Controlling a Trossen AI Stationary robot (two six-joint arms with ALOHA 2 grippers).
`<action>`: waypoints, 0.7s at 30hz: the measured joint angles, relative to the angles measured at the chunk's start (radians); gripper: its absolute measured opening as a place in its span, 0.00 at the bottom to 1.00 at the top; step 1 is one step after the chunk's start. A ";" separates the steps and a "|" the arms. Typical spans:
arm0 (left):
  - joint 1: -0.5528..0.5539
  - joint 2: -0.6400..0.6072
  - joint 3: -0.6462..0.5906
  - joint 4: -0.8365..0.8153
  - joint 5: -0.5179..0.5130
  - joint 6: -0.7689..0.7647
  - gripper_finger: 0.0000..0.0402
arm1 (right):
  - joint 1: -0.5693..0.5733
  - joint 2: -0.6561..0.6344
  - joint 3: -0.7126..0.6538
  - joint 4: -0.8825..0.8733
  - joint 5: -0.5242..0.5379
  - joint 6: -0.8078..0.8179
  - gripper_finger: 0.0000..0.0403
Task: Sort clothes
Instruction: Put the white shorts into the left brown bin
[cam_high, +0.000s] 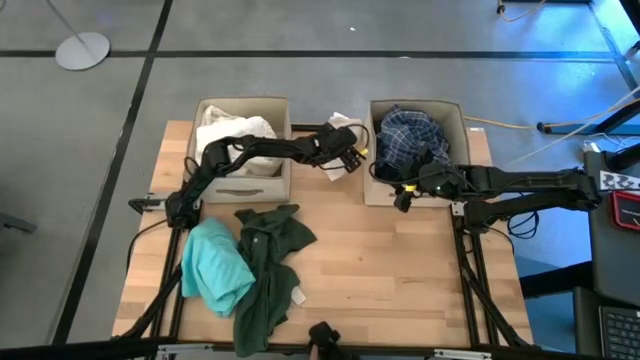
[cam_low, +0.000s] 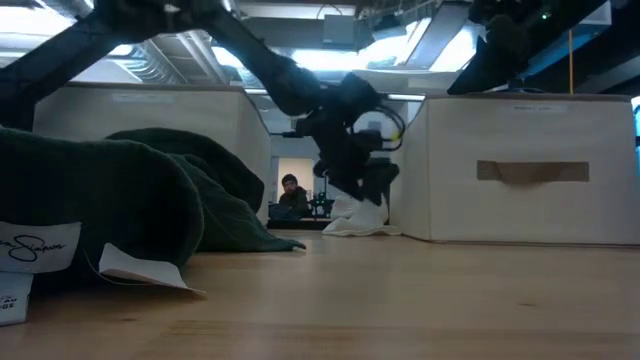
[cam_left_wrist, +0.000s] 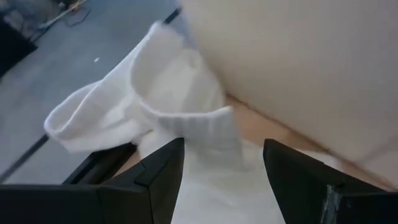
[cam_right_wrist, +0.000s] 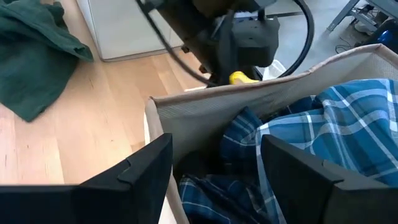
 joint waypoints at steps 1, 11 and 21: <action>0.009 0.007 0.000 -0.001 -0.001 -0.010 0.52 | 0.000 0.000 0.000 0.000 0.000 0.000 0.62; 0.048 0.046 -0.001 0.049 0.028 -0.031 0.43 | -0.001 0.001 -0.001 -0.001 -0.004 -0.004 0.62; 0.058 0.049 0.000 0.073 0.112 -0.055 0.20 | 0.000 0.001 -0.002 -0.001 0.005 -0.007 0.62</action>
